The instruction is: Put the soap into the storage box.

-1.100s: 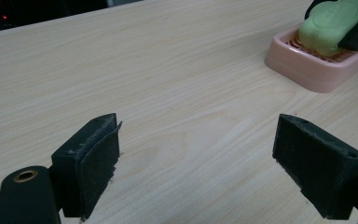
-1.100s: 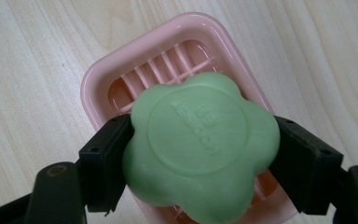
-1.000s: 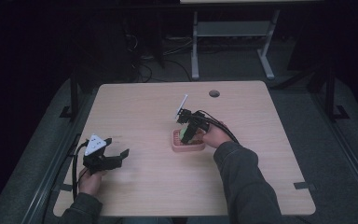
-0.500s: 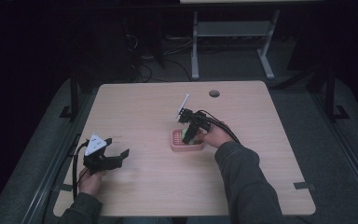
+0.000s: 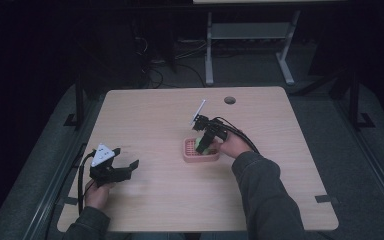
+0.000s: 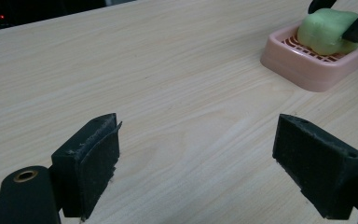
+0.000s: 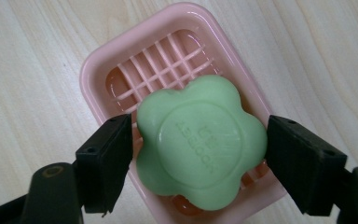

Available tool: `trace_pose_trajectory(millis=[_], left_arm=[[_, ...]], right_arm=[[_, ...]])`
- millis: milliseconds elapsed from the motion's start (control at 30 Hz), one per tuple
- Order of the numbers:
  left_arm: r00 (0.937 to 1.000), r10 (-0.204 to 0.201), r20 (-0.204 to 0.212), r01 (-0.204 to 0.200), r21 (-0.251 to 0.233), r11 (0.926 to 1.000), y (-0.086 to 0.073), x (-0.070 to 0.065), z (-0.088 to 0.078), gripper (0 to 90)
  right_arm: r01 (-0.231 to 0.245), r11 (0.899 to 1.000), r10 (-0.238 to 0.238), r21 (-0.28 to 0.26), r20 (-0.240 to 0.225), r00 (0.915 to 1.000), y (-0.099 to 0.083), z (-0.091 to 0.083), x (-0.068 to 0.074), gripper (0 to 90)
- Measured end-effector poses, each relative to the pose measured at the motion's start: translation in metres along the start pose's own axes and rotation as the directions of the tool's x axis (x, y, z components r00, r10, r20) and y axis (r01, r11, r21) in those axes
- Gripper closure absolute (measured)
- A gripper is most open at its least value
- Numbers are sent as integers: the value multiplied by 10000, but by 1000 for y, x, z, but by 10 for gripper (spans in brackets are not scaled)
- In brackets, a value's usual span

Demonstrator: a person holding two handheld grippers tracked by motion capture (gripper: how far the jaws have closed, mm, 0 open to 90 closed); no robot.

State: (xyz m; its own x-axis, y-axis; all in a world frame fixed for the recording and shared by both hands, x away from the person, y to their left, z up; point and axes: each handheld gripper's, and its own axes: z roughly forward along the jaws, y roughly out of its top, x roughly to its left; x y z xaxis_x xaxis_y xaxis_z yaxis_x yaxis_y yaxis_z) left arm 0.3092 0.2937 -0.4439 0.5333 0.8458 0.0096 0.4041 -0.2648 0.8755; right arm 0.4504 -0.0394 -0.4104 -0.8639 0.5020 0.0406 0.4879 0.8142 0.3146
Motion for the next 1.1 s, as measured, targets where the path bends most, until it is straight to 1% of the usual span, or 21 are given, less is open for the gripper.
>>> trace_pose_trajectory(millis=[167, 233, 333, 533, 633, 767, 1067, 1100], left_arm=[[10000, 63, 10, -63, 55, 10000, 0, 0, 0, 141], [10000, 75, 16, -75, 81, 9999, 0, 0, 0, 140], [10000, 90, 15, -90, 100, 9999, 0, 0, 0, 140], [9999, 91, 49, -91, 94, 9999, 0, -1, -1, 140], [9999, 128, 37, -129, 87, 9999, 0, -2, -1, 140], [10000, 87, 45, -87, 99, 9999, -1, -2, -1, 140], [9999, 149, 76, -149, 101, 9998, -1, -2, 0, 140], [9999, 146, 76, -147, 98, 9998, -1, -2, 0, 140]], right_arm=[[-57, 9999, 55, -137, -121, 9999, -2, -4, 0, 223], [-68, 9994, 62, -348, -176, 9998, -5, -7, 0, 223], [-229, 9982, 211, -562, -326, 9992, -10, -9, -2, 223], [-458, 9953, 421, -853, -452, 9981, -18, -17, -4, 217], [-533, 9936, 490, -996, -452, 9978, -21, -23, -4, 214], [-516, 9910, 466, -1236, -426, 9980, -24, -31, -2, 212], [-530, 9903, 484, -1281, -387, 9981, -32, -39, -3, 207], [-592, 9900, 544, -1284, -401, 9977, -33, -40, -3, 207]])
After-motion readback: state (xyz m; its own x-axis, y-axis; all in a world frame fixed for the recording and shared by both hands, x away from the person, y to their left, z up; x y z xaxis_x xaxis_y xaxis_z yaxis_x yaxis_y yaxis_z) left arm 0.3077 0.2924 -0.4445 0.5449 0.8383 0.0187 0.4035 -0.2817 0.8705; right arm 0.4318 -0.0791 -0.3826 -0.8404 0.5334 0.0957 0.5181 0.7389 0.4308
